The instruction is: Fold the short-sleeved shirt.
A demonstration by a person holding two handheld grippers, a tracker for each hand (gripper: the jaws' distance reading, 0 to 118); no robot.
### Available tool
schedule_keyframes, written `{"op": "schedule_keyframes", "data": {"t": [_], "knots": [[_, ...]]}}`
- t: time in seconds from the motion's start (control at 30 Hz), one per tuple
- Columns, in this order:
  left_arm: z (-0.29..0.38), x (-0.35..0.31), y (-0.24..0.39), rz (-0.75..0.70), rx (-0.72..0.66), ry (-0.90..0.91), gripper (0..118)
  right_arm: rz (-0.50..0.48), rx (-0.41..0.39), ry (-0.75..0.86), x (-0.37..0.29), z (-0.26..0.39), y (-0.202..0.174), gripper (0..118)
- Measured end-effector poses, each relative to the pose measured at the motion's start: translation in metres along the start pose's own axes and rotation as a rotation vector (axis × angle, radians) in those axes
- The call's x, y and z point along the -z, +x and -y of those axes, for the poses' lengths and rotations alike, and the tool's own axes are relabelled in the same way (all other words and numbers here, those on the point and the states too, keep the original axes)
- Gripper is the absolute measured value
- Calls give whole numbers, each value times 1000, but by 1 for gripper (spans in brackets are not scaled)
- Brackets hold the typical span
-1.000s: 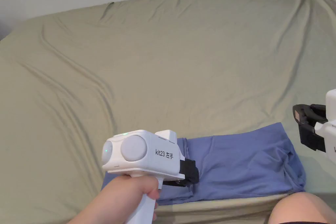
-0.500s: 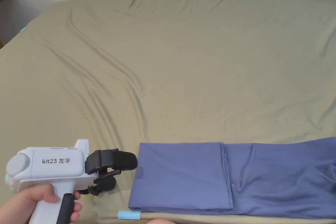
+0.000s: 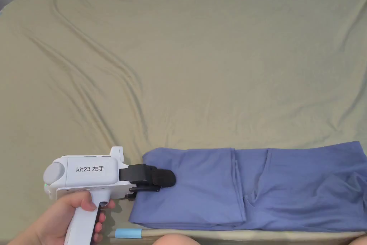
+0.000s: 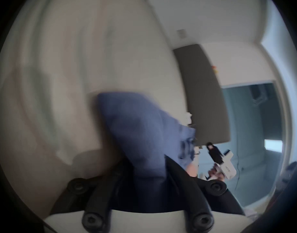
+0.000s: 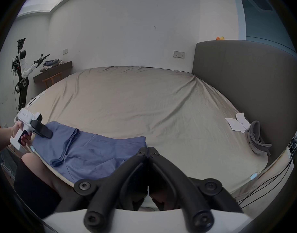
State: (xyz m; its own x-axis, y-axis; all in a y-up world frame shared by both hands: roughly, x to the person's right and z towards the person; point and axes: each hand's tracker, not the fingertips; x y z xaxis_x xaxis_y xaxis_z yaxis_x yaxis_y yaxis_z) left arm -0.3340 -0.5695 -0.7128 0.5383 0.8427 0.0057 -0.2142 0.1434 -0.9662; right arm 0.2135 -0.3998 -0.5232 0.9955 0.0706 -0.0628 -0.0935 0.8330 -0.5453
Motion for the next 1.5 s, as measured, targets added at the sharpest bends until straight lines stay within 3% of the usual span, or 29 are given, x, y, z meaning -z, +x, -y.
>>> {"op": "schedule_keyframes", "data": {"t": [0.07, 0.13, 0.27, 0.53, 0.6, 0.77, 0.87, 1.03, 1.27, 1.5], "knots": [[6, -14, 6, 162, -39, 26, 10, 3, 2, 0, -1, -1, 1, 0], [7, -13, 15, 76, 27, 18, 10, 6, 6, 4, 1, 5, 15, 0], [3, -19, 33, 60, 33, 23, 9, 3, 21, 5, 5, 10, 30, 0], [-11, -84, 72, 28, 82, 50, 9, -22, 12, 27, 1, 10, 24, 0], [-6, -107, 86, -93, 131, 60, 9, -32, 9, 34, -1, 10, 24, 0], [-21, -155, 76, -397, 44, 69, 9, -57, -2, 45, -12, 0, 1, 0], [-19, -155, 117, -417, 71, 56, 9, -79, -5, 54, -14, -5, -7, 0], [-22, -124, 188, -552, 195, -3, 9, -119, -12, 81, -20, -15, -19, 0], [19, -2, 281, -695, 356, -124, 9, -179, -21, 103, -30, -18, -28, 0], [49, 113, 289, -737, 307, -197, 9, -187, -15, 122, -37, -18, -7, 0]]}}
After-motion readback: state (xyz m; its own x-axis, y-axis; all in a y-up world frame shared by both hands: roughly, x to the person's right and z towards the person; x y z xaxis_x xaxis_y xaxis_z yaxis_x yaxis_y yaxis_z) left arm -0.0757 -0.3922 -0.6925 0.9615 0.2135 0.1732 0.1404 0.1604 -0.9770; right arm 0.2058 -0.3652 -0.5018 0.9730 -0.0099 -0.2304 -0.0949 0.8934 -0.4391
